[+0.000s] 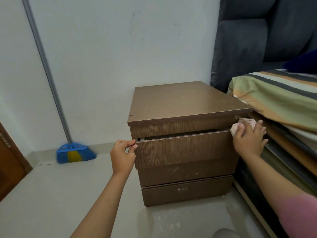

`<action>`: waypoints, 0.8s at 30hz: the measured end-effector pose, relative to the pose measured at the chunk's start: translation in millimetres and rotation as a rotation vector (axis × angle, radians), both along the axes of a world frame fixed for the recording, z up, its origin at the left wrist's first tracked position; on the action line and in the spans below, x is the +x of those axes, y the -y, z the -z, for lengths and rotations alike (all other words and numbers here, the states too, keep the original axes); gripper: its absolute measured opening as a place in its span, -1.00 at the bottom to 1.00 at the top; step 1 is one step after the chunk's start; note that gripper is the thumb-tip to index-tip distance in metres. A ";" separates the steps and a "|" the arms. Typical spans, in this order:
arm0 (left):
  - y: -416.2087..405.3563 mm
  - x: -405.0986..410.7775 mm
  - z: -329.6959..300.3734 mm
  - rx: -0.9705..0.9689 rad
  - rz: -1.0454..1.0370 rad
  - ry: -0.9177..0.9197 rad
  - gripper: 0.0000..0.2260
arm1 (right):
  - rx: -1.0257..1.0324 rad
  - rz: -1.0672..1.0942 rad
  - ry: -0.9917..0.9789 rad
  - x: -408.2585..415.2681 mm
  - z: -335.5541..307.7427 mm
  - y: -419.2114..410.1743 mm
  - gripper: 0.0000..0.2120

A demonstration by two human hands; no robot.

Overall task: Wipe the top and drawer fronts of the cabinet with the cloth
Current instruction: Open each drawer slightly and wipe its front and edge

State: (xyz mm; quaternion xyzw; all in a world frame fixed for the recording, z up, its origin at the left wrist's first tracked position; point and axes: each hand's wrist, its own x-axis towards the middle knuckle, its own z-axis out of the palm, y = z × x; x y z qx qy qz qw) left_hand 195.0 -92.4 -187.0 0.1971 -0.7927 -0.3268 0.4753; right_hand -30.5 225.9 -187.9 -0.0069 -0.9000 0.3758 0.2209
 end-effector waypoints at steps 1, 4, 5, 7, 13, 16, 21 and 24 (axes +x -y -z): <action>-0.1 -0.1 0.4 0.001 -0.001 -0.001 -0.84 | -0.071 0.003 0.023 2.3 -0.7 4.6 -0.53; 0.9 -0.9 1.6 -0.004 0.004 -0.008 -0.85 | -0.287 0.007 0.087 9.8 0.4 22.3 -0.49; 1.4 -1.1 2.0 -0.010 0.007 -0.010 -0.85 | -0.341 0.003 0.101 13.1 1.6 29.2 -0.48; 2.3 -1.0 2.6 -0.029 0.013 -0.013 -0.85 | -0.422 -0.028 0.108 20.7 4.7 43.4 -0.45; 2.8 -1.1 3.1 -0.068 0.017 -0.014 -0.86 | -0.562 -0.020 0.099 18.5 11.7 55.6 -0.41; 1.9 -1.8 3.1 -0.070 0.011 -0.006 -0.86 | -0.635 0.037 0.115 10.8 17.3 46.3 -0.42; 3.1 -2.1 3.2 -0.093 0.008 0.025 -0.86 | -0.697 0.065 0.153 17.7 25.7 41.0 -0.45; 3.1 -1.4 2.2 -0.091 0.014 0.034 -0.87 | -0.732 0.062 0.190 27.9 25.9 49.4 -0.44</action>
